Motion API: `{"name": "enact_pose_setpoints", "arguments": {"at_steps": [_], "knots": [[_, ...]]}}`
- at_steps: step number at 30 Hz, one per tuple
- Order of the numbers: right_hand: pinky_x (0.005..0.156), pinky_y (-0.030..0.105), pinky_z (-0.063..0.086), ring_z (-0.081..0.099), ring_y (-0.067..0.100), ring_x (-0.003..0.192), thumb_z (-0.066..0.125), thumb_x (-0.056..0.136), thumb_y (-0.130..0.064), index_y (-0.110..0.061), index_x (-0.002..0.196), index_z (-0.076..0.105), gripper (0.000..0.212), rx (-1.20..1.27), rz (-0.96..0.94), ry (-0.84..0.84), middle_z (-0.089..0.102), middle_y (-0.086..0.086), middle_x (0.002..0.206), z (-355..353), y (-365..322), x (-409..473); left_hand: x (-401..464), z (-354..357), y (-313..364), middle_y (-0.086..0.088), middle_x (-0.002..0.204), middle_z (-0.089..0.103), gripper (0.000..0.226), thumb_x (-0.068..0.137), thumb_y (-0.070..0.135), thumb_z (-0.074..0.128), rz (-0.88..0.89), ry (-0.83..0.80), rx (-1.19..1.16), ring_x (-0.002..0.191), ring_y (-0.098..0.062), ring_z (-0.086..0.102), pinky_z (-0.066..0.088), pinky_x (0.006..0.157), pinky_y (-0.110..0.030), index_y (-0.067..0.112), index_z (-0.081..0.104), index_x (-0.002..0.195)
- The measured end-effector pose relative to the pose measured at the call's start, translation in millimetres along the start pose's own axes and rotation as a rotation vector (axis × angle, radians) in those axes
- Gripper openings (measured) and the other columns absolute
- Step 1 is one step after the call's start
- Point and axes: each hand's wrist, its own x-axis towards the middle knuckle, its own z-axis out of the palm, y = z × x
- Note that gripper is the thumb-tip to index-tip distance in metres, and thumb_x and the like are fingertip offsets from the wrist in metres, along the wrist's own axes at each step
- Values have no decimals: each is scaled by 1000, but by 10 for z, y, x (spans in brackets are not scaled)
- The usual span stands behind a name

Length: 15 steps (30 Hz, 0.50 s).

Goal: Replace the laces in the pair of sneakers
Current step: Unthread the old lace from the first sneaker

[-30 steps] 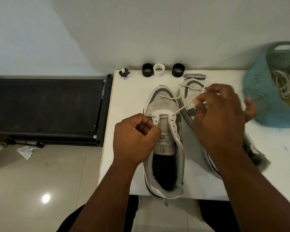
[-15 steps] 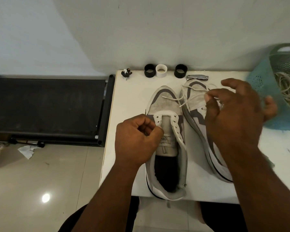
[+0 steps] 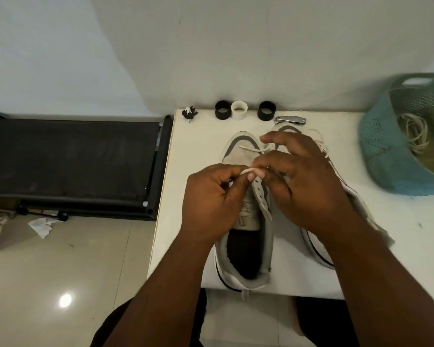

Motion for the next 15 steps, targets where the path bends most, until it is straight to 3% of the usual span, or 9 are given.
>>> {"name": "enact_pose_setpoints", "arguments": {"at_steps": [3,4,6,7,10,12,15], "knots": [[94,30,45,59,16,113,66,95,-30,-24,121,71,27,35,181,192,64,0,125,-43,-96,-31,5,-13,154,10,91,80,14,96,30,73,-64,-4,-116,82,-8,74,60,76,-32,28,80,108],[87,27,48,62,12,100,68,94,-30,-23,116,71,23,74,236,283,67,-4,115,-65,-148,-43,13,-13,215,7,89,80,14,96,30,73,-121,8,-164,76,-3,72,58,73,-27,26,81,106],[72,24,51,63,4,79,68,94,-31,-26,100,72,8,206,324,339,69,-13,92,-160,-312,-59,33,-34,402,-9,83,77,17,96,35,71,-287,36,-278,58,-9,57,48,62,-25,24,83,100],[69,24,51,64,2,75,67,95,-32,-28,95,72,6,293,376,270,70,-15,84,-206,-384,-56,50,-50,516,-12,79,74,19,97,36,69,-373,31,-368,56,-13,48,43,60,-25,23,83,100],[74,28,56,69,2,77,64,98,-31,-30,97,76,13,544,457,-22,75,-12,82,-334,-522,-26,132,-110,831,9,79,73,25,100,34,64,-513,-35,-521,52,1,51,40,57,-17,18,81,109],[83,40,60,74,16,87,61,101,-24,-23,103,77,17,680,434,-92,78,-1,91,-502,-595,26,192,-178,1066,11,80,73,25,100,36,64,-547,-112,-513,50,1,48,32,54,-20,19,81,108],[79,31,58,74,20,88,59,102,-16,-11,112,75,19,843,446,-145,78,9,99,-848,-728,132,310,-330,1465,13,72,71,25,99,39,66,-493,-184,-402,45,2,48,28,54,-25,22,81,108]]}}
